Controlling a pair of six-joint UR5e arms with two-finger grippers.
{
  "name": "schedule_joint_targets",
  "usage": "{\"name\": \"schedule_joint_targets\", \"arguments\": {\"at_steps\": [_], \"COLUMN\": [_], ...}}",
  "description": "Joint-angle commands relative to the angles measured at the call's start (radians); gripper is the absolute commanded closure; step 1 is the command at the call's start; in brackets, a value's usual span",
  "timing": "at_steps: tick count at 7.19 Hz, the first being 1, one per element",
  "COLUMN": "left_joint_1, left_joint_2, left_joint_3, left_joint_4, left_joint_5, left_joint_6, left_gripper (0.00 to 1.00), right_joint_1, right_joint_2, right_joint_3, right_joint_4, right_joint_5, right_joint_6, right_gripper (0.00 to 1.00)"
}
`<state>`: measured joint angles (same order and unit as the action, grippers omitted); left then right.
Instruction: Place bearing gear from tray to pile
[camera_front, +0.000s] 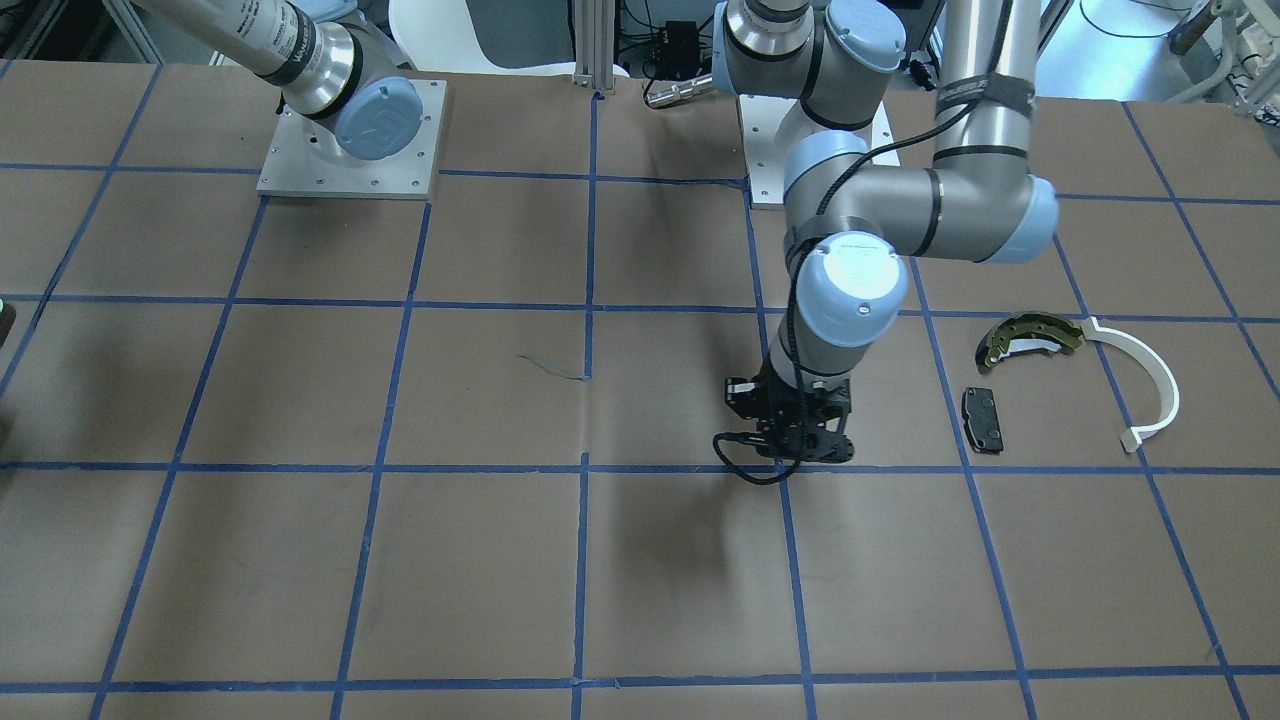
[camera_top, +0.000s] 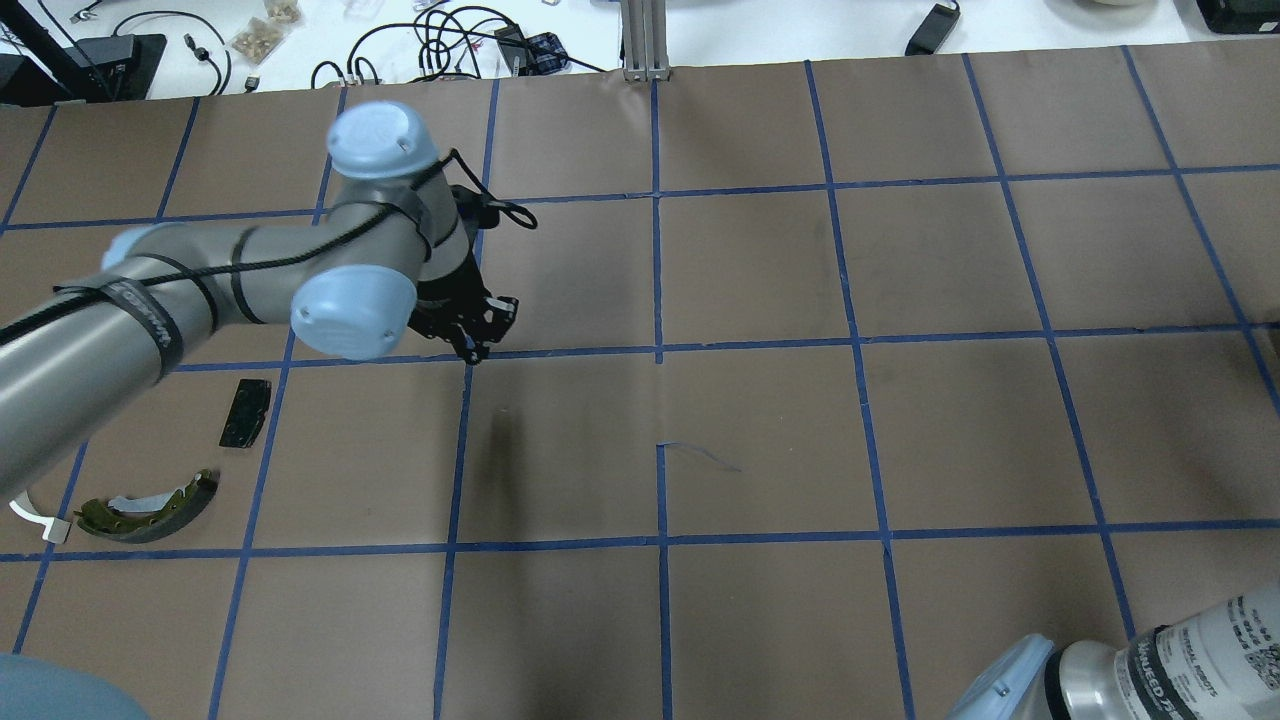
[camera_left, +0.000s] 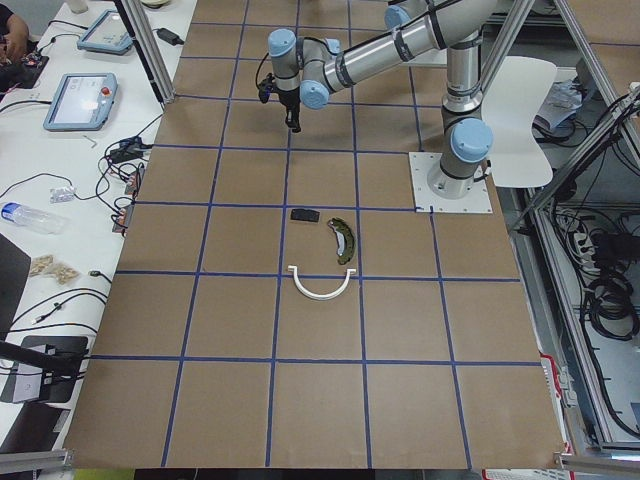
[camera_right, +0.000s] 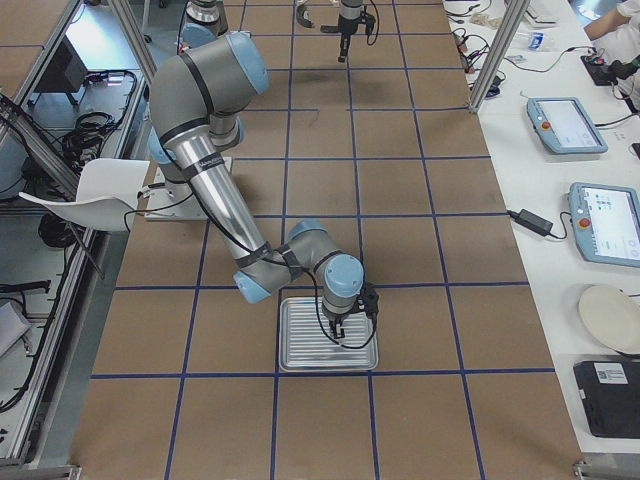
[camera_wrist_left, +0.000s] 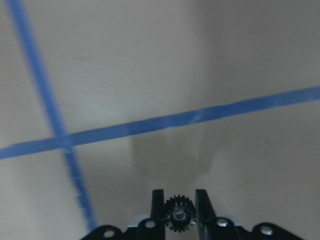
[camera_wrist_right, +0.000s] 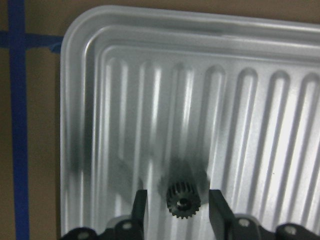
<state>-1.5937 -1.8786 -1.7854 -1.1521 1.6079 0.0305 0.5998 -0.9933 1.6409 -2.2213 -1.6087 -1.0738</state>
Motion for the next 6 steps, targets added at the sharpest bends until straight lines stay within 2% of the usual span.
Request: {"name": "schedule_joint_targets", "arguments": {"at_steps": [1, 3, 4, 6], "left_joint_1": [0.177, 0.347, 0.418, 0.559], "left_joint_2": [0.021, 0.024, 0.021, -0.002], "left_joint_3": [0.107, 0.101, 0.100, 0.096], "left_joint_4": [-0.142, -0.138, -0.127, -0.124], "left_joint_5": [0.013, 0.053, 0.072, 0.069], "left_joint_6": [0.034, 0.276, 0.393, 0.526], "left_gripper": [1.00, 1.00, 1.00, 1.00], "right_joint_1": [0.000, 0.000, 0.002, 0.021], "right_joint_2": [0.002, -0.001, -0.005, -0.042], "right_joint_3": [0.000, -0.003, -0.003, 0.005], "right_joint_4": [0.000, 0.000, 0.003, 0.029], "right_joint_5": [0.000, 0.000, -0.002, -0.005], "right_joint_6": [0.003, 0.006, 0.012, 0.081], "right_gripper": [0.66, 0.91, 1.00, 1.00]}}
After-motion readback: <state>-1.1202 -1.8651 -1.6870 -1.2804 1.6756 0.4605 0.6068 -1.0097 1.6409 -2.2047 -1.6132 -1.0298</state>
